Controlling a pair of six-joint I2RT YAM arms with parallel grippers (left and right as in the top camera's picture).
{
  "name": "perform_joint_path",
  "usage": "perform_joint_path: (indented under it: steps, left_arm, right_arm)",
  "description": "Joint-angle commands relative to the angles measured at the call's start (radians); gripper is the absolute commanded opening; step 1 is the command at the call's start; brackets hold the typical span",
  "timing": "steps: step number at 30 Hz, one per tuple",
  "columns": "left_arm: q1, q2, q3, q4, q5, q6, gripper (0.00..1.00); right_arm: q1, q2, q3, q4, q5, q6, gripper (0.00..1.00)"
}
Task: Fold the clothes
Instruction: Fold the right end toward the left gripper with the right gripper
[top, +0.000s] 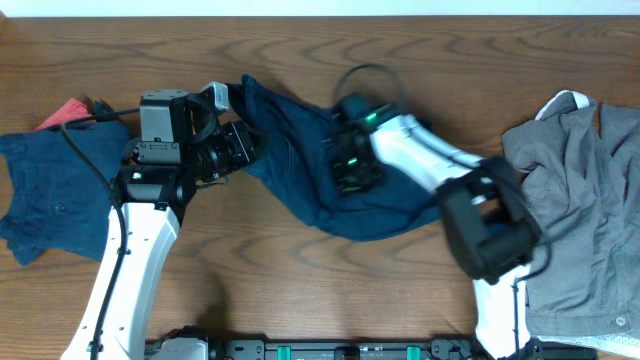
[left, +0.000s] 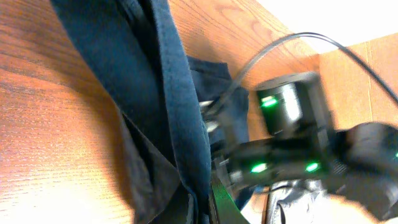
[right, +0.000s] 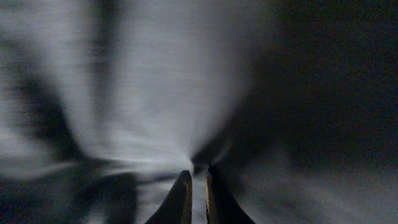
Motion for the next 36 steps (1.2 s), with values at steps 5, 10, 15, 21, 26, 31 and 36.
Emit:
perform_joint_path:
  steps: [5,10,15,21,26,31,36]
  left_arm:
    - [-0.002,-0.019,0.006,0.008,0.011,0.035,0.06]
    - [-0.002,-0.019,0.006,0.009,0.01,0.048,0.06]
    - [-0.004,-0.019,0.006,0.009,0.011,0.047,0.06]
    - [-0.103,-0.019,0.006,0.042,0.011,0.043,0.06]
    - [-0.213,-0.018,0.006,0.141,-0.046,-0.008,0.06]
    - [-0.318,-0.005,0.006,0.168,-0.169,-0.026,0.06]
    - [-0.391,0.05,0.006,0.198,-0.226,-0.029,0.06]
  right_arm:
    - [-0.136,-0.051,-0.016,-0.161,0.362,0.007,0.08]
    - [-0.195,-0.051,-0.085,-0.138,0.413,0.03,0.08]
    - [-0.22,-0.051,-0.187,-0.061,0.428,0.03,0.08]
    - [-0.163,-0.051,-0.274,0.102,0.188,0.018,0.08]
    - [-0.054,-0.051,-0.276,0.154,0.149,0.076,0.09]
    - [0.03,-0.051,-0.276,0.182,0.145,0.143,0.09]
    - [0.072,-0.051,-0.276,0.182,0.145,0.169,0.09]
